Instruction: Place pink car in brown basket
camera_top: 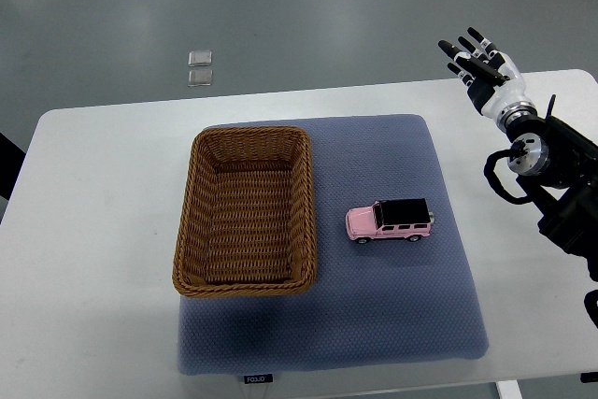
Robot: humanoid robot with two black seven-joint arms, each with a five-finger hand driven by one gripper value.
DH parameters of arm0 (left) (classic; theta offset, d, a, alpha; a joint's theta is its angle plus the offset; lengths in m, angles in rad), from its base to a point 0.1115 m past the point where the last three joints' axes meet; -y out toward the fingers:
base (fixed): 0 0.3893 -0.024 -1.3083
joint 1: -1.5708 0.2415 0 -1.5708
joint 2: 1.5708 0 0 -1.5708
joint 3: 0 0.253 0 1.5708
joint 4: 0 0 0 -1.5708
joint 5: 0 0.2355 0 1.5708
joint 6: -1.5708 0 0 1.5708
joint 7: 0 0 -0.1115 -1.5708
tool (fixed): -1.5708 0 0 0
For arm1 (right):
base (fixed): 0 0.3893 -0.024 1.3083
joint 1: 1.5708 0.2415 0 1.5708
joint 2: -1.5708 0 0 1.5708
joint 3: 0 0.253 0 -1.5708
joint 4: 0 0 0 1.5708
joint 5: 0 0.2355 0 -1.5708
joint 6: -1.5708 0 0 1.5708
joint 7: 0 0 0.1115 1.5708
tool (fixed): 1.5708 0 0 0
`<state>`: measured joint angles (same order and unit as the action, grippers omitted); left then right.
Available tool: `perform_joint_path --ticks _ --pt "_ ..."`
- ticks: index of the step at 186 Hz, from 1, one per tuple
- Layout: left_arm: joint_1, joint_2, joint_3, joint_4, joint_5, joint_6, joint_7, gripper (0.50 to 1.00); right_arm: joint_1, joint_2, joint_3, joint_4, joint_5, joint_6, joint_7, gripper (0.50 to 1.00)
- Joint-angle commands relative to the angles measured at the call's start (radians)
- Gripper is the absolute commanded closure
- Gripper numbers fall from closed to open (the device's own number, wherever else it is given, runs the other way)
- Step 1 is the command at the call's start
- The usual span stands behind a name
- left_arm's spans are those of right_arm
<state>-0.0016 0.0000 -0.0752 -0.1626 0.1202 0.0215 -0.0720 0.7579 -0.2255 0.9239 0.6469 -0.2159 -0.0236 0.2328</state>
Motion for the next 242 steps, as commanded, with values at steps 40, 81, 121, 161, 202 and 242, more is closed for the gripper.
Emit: perform_joint_path --ticks 40,81,121,161,202,242 --pt "0.000 0.000 0.000 0.000 -0.001 0.000 0.000 0.500 0.058 -0.146 -0.192 0.163 -0.177 0.013 -0.006 0.589" --pt "0.000 0.000 0.000 0.000 0.001 0.000 0.000 0.500 0.176 -0.308 -0.493 0.290 -0.303 0.062 -0.033 0.591" --pt "0.000 0.000 0.000 0.000 -0.001 0.000 0.000 0.500 0.360 -0.422 -0.737 0.390 -0.465 0.183 -0.059 0.591" --pt "0.000 0.000 0.000 0.000 -0.001 0.000 0.000 0.500 0.540 -0.499 -0.945 0.614 -0.658 0.294 -0.182 0.593" --pt "0.000 0.000 0.000 0.000 0.001 0.000 0.000 0.500 0.615 -0.486 -1.077 0.698 -0.735 0.304 -0.290 0.593" --pt "0.000 0.000 0.000 0.000 -0.001 0.000 0.000 0.500 0.587 -0.460 -1.082 0.697 -0.729 0.251 -0.380 0.597"
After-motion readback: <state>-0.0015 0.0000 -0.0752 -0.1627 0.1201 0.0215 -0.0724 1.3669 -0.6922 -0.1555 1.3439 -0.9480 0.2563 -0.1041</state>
